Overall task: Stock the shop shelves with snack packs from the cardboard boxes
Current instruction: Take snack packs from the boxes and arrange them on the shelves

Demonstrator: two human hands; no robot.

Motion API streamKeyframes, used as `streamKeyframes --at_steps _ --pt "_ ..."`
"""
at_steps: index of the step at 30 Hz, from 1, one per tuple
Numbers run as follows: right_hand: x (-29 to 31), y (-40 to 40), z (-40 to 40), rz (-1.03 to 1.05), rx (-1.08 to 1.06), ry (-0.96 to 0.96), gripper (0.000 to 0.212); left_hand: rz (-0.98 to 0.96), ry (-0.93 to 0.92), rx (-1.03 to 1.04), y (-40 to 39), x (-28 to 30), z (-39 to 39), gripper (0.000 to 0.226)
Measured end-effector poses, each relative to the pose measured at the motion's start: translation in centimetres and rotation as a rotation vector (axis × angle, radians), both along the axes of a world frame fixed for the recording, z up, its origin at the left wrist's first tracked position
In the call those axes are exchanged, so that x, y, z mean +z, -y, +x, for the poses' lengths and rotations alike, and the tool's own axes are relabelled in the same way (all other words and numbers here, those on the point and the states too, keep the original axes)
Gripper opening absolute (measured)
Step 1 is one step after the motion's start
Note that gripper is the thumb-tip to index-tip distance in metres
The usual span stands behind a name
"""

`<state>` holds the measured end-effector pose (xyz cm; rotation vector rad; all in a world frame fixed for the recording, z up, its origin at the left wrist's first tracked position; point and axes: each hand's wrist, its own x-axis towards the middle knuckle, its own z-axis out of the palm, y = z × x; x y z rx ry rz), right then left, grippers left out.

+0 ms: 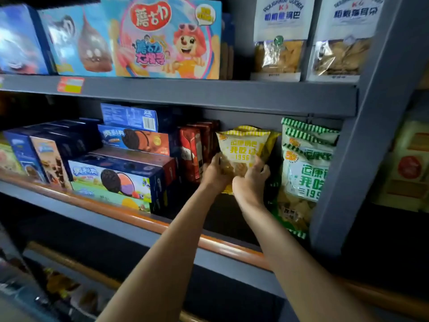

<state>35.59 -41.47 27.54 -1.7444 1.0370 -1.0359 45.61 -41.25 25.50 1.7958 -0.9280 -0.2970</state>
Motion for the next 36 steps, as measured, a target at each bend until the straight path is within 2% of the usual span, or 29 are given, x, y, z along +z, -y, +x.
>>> streamKeyframes --at_steps 2,4,8,10,13,15,16,19,21,23,25,26,28,30,31,33,36 --pt "-0.2 -0.2 -0.2 0.014 -0.023 0.035 0.066 0.029 -0.027 -0.033 -0.6 0.4 0.1 0.074" --pt "-0.3 -0.9 -0.5 -0.02 -0.004 0.093 0.063 0.006 0.006 -0.03 -3.1 0.8 -0.4 0.066" --pt "-0.1 -4.6 -2.1 -0.29 0.092 0.212 0.053 -0.291 0.31 0.135 -12.1 0.4 -2.5 0.037" --pt "-0.8 -8.2 -2.8 -0.425 0.224 0.328 0.051 -0.403 0.357 0.304 -18.1 -1.4 -3.8 0.031" --pt "-4.6 -14.7 -3.7 -0.532 0.609 0.345 0.046 -0.298 0.259 0.634 -27.3 -7.1 -5.1 0.024" --pt "-9.4 -18.2 -3.6 -0.517 0.859 0.16 0.042 -0.065 0.124 0.79 -32.9 -12.4 -5.3 0.02" --pt "-12.2 -19.6 -3.2 -0.459 0.958 0.005 0.041 0.064 0.05 0.836 -35.5 -15.1 -5.3 0.021" --pt "-21.4 -21.7 -1.8 -0.245 1.146 -0.652 0.041 0.407 -0.18 0.894 -42.0 -21.5 -7.1 0.027" --pt "-26.1 -22.6 -1.7 -0.206 1.207 -0.919 0.033 0.571 -0.263 0.871 -44.7 -24.4 -9.1 0.028" --pt "-28.9 -24.2 -2.1 -0.195 1.269 -1.011 0.028 0.666 -0.349 0.858 -46.0 -26.5 -11.1 0.029" --pt "-30.5 -26.6 -2.7 -0.176 1.332 -1.012 0.028 0.677 -0.43 0.873 -46.3 -27.4 -12.7 0.028" --pt "-31.1 -27.9 -3.0 -0.143 1.368 -1.003 0.033 0.645 -0.47 0.893 -46.4 -27.9 -13.3 0.029" --pt "-32.4 -30.8 -3.5 -0.069 1.417 -1.009 0.061 0.652 -0.559 0.881 -47.0 -28.9 -14.1 0.033" --pt "-33.9 -33.0 -4.2 -0.101 1.417 -1.096 0.075 0.641 -0.58 0.834 -47.9 -30.0 -14.8 0.049" --pt "-34.7 -33.9 -4.5 -0.149 1.408 -1.154 0.074 0.614 -0.589 0.845 -48.1 -30.1 -15.2 0.053" --pt "-35.5 -35.2 -5.3 -0.266 1.358 -1.218 0.071 0.636 -0.591 0.915 -48.5 -29.6 -16.2 0.04" --pt "-36.1 -36.0 -6.5 -0.325 1.252 -1.184 0.067 0.677 -0.606 0.97 -49.3 -29.5 -17.3 0.032"
